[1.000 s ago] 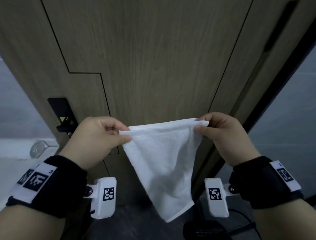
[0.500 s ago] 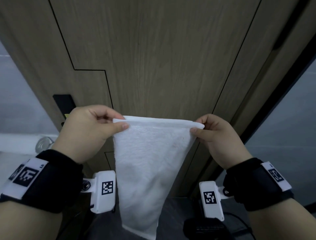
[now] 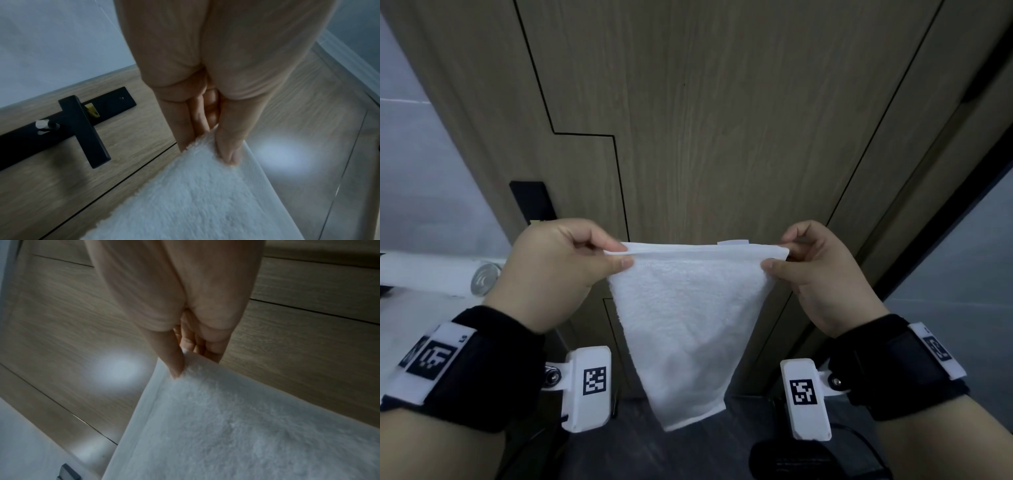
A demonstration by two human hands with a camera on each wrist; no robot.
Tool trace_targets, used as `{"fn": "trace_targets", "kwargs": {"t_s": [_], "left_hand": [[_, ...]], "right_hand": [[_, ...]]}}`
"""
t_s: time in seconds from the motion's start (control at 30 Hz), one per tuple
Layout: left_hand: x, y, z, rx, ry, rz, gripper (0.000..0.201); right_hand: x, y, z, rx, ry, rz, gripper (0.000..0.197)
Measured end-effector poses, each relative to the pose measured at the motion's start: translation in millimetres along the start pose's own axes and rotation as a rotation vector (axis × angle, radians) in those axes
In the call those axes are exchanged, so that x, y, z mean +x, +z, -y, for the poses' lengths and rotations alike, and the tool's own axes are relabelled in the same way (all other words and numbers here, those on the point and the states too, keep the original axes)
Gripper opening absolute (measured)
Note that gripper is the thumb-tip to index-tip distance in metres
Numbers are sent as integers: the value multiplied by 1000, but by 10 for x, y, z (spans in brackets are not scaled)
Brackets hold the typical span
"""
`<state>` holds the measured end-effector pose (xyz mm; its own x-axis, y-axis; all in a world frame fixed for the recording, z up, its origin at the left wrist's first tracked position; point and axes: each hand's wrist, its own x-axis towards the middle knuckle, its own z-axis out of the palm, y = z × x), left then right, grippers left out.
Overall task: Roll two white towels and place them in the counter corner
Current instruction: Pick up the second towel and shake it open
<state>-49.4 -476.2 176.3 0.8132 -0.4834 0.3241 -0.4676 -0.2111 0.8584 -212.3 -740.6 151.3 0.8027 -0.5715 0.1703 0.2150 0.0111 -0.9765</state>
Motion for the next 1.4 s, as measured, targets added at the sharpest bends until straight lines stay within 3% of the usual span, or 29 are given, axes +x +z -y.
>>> {"fn": "trace_targets", "kwargs": {"t_s": [0.33,0.57,1.0,1.4], "left_hand": [[-26,-284,99,-28,-28,0,12],[-89,-486,220,-91,-86,-14,24],[-83,-807,396,-69,-160,-92,11],[77,-1097,619,28,-139,-160,18]], "right_hand": [[91,256,-36,20,-55,124,37],[169,553,-87,35,-47,194,38],[351,960,-164,-5,-30,242,40],[507,1219,-179,13,9,296,19]]}}
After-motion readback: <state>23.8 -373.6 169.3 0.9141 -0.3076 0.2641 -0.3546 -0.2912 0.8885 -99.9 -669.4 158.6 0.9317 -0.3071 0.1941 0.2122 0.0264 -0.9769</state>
